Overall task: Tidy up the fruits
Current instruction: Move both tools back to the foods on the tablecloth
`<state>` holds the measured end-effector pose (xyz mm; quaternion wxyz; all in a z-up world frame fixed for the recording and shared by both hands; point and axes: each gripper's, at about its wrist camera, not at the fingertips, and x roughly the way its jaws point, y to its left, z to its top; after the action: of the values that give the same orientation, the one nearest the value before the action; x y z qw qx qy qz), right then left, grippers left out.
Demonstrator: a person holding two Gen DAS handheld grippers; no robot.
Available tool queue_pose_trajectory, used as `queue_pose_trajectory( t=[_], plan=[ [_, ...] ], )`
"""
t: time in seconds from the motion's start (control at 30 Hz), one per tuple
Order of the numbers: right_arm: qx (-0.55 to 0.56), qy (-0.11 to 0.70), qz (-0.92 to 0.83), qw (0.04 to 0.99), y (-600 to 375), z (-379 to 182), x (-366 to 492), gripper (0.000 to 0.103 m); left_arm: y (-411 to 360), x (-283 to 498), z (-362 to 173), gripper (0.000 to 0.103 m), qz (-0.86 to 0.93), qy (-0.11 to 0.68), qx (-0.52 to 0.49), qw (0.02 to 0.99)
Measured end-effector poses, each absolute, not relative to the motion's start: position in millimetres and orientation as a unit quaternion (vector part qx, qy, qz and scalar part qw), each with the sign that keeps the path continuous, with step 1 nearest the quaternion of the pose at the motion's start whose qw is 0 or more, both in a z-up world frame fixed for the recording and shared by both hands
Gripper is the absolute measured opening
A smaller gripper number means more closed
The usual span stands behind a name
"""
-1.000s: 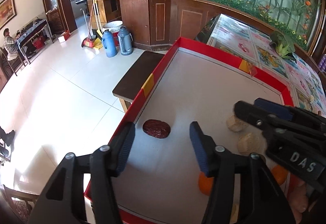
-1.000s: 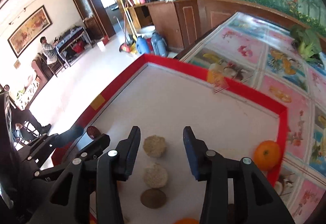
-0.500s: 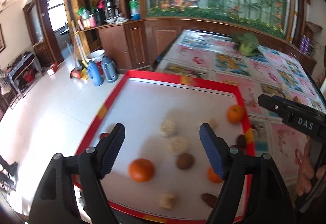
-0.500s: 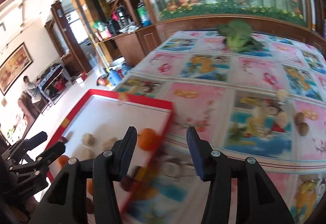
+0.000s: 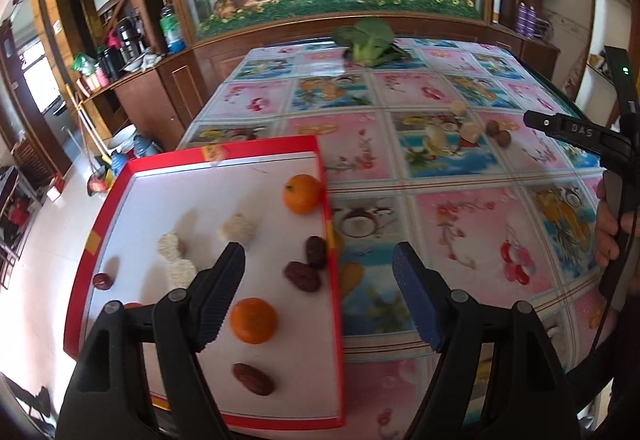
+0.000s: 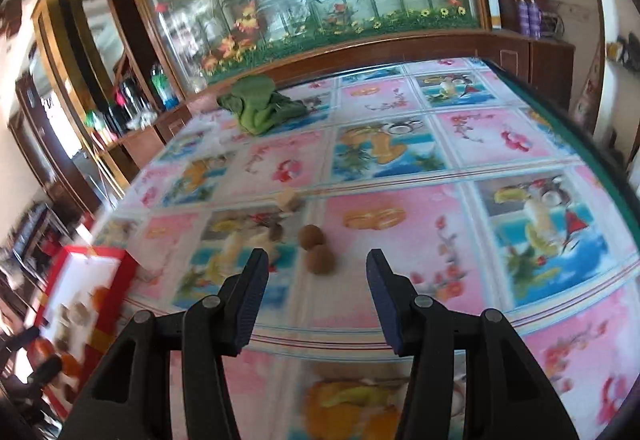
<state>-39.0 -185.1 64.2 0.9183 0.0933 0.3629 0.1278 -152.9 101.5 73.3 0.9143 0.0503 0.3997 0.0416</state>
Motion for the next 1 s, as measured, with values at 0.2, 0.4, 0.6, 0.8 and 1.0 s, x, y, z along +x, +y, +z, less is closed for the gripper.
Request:
queue_pose_trajectory(
  t=[0.2,0.4,0.6,0.8,1.0],
  plan=[
    [0.034,0.395,0.142,0.907,-175,46,-22,0.041,75,-141,76,0.078,0.013,0.404,0.071,0.912],
    [0.013,0.431,0.159,0.888,-159,29,0,0.024,52,-110,80,0.079,-0.008,0.402,0.093,0.911],
    [0.022,0.432,0.13,0.892,-174,32,3,0.007,24,-65,72,0.079,-0.034,0.408,0.112,0.906],
    [0.113,0.419,0.123,0.892,-216,46,8,0.007,-13,-21,55,0.079,-0.076,0.418,0.122,0.897],
    [0.184,0.445,0.138,0.866,-242,39,19,0.011,-38,5,40,0.079,-0.093,0.426,0.142,0.888]
  ],
)
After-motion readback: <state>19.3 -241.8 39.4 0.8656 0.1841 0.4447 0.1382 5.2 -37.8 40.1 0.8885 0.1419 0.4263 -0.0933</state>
